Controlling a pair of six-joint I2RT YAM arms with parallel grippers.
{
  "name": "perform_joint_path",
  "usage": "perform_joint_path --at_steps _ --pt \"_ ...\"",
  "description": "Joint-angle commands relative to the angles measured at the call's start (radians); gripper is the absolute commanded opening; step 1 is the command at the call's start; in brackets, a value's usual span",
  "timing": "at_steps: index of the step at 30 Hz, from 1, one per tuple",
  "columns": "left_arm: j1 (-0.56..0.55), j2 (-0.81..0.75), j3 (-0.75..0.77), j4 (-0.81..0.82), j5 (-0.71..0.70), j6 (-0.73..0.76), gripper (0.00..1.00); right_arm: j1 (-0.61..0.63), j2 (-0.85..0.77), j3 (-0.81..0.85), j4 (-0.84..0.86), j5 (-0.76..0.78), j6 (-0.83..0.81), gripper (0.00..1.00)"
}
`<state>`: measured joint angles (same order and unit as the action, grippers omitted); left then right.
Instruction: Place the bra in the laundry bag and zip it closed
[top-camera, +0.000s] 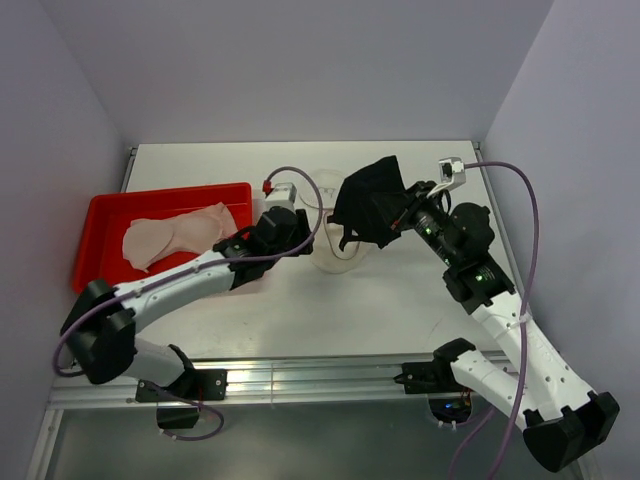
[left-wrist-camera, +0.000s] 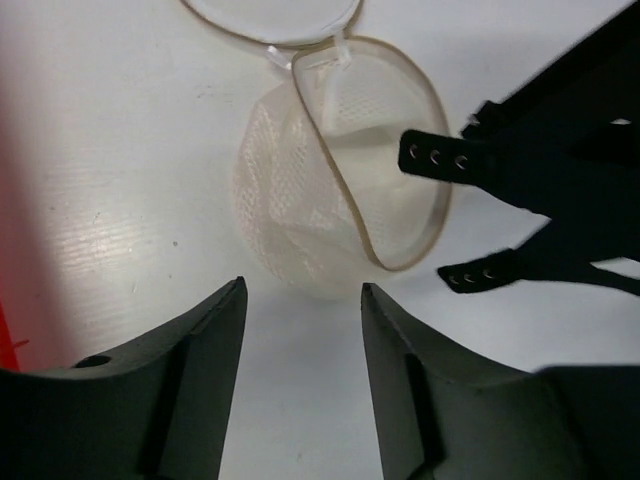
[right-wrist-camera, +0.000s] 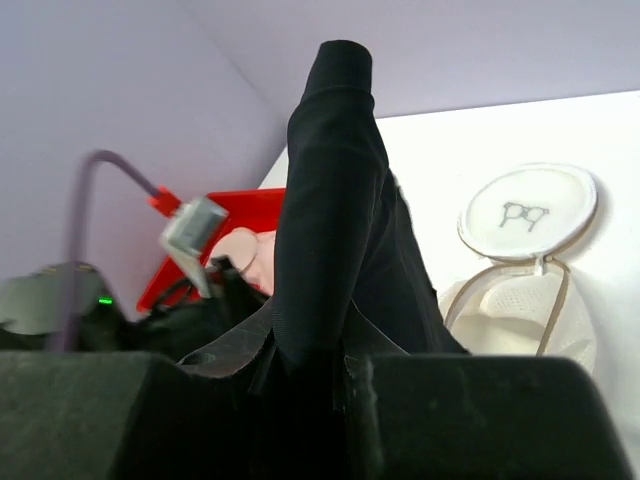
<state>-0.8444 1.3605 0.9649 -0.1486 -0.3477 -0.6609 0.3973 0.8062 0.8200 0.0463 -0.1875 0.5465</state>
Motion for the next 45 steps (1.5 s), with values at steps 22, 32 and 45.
perform_joint_path --at_steps 22,32,45 --pt "0.107 0.575 0.377 0.170 0.170 0.086 0.35 -0.014 0.137 0.041 0.138 0.085 0.044 0.00" --pt "0.117 0.535 0.319 0.207 0.167 0.087 0.00 -0.014 0.220 0.028 0.196 0.100 0.062 0.00" --pt "0.125 0.440 0.236 0.303 0.182 0.073 0.00 -0.014 0.352 -0.056 0.271 0.056 0.087 0.00"
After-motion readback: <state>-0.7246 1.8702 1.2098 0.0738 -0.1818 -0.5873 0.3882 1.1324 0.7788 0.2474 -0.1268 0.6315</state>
